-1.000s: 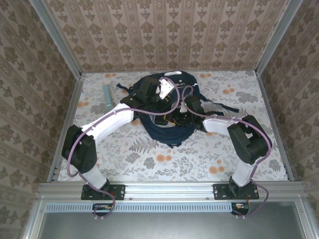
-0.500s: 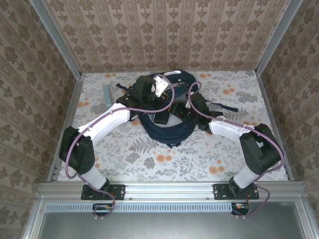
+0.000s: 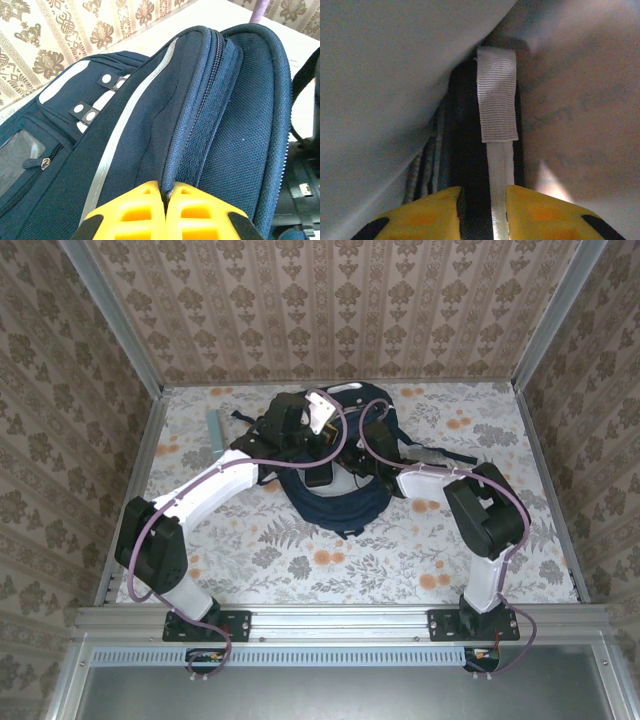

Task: Pack the student bag

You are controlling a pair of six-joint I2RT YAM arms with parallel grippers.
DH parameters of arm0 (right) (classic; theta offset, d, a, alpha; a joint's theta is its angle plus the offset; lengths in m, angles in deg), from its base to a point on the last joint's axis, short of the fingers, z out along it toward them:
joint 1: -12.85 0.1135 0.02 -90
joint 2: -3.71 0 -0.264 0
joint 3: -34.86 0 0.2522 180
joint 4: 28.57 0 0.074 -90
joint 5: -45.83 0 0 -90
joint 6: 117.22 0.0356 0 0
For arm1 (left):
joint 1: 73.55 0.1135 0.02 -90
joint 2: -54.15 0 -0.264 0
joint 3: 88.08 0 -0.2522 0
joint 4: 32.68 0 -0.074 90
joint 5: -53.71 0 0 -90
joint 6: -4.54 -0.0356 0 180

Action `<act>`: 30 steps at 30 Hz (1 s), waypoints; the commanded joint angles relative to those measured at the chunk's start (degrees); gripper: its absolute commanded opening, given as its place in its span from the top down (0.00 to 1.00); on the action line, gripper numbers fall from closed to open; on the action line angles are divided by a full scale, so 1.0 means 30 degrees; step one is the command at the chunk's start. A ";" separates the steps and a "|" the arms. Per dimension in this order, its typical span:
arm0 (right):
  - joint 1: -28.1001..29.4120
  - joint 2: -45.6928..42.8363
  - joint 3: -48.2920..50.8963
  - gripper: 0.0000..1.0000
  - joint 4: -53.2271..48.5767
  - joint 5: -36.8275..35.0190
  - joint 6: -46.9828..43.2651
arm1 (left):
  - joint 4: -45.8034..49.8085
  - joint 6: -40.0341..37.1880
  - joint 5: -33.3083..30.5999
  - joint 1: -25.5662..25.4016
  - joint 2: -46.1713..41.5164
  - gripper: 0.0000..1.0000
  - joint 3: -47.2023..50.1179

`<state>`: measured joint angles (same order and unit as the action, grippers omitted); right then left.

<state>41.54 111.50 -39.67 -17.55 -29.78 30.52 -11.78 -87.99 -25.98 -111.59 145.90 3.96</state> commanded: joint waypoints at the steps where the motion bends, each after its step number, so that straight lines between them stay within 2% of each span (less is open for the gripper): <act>1: 0.0164 0.0671 -0.0741 0.72 0.1889 0.1940 0.0492 | -0.2207 0.0776 0.0914 0.0083 -0.1281 1.00 -0.0318; 5: 0.0020 -0.0268 0.0208 0.73 0.1758 0.1508 0.0664 | -0.2174 0.0824 0.0857 0.0112 -0.1217 1.00 -0.0347; 10: 0.0021 -0.3971 0.1892 0.57 -0.2333 -0.0315 -0.0172 | -0.2078 0.0733 0.0959 0.0171 -0.1169 1.00 -0.0376; 13: 0.0141 -0.5632 0.3138 0.54 -0.3927 -0.0520 0.0110 | -0.2086 0.0727 0.1134 0.0229 -0.1093 1.00 -0.0436; 20: 0.1760 -0.7075 0.4944 0.68 -0.4249 -0.0614 0.1732 | -0.2251 0.0935 0.1600 0.0237 -0.0525 1.00 -0.0800; 30: 0.2398 -0.5009 0.4398 0.74 -0.2523 0.0608 0.2764 | -0.1946 0.0947 0.1720 0.0229 -0.0378 1.00 -0.1131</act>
<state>48.64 94.45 -24.92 -27.21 -29.98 37.10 -11.67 -86.68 -23.60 -110.96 146.03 3.90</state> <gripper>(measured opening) 0.263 0.051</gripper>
